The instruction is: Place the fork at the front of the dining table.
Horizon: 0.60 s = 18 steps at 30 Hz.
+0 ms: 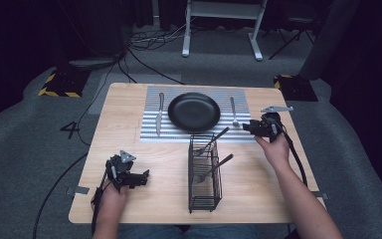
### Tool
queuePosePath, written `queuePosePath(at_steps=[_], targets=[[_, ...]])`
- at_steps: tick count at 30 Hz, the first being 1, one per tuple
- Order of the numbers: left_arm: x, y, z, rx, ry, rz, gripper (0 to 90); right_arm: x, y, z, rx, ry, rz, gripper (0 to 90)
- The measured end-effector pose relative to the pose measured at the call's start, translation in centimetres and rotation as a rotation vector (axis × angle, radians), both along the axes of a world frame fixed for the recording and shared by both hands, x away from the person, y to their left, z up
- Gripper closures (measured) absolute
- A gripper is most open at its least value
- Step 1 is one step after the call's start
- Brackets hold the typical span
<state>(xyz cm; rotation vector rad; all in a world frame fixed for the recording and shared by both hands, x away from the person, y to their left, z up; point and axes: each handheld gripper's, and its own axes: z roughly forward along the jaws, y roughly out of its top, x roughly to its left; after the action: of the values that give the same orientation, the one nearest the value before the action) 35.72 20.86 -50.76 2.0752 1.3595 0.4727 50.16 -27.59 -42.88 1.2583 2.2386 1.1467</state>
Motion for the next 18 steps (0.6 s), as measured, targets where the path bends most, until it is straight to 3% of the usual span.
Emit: queuePosePath(at_steps=[4, 5, 7, 12, 18], targets=[[0.0, 0.0, 0.0, 0.0, 0.0, 0.0, 0.0, -2.6, -0.1, 1.5, -0.014, -0.022, 0.048, 50.6], [0.0, 0.0, 0.0, 0.0, 0.0, 0.0, 0.0, -2.6, -0.1, 1.5, -0.014, -0.022, 0.048, 50.6], [0.0, 0.0, 0.0, 0.0, 0.0, 0.0, 0.0, -4.7, -0.4, 2.4, -0.029, -0.047, 0.073, 48.7], [0.0, 0.0, 0.0, 0.0, -0.001, 0.0, 0.0, -7.4, -1.6, 3.2, -0.064, -0.064, 0.11, 45.6], [0.0, 0.0, 0.0, 0.0, 0.0, 0.0, 0.0, -10.1, -3.6, 3.8, -0.041, -0.077, 0.138, 44.4]])
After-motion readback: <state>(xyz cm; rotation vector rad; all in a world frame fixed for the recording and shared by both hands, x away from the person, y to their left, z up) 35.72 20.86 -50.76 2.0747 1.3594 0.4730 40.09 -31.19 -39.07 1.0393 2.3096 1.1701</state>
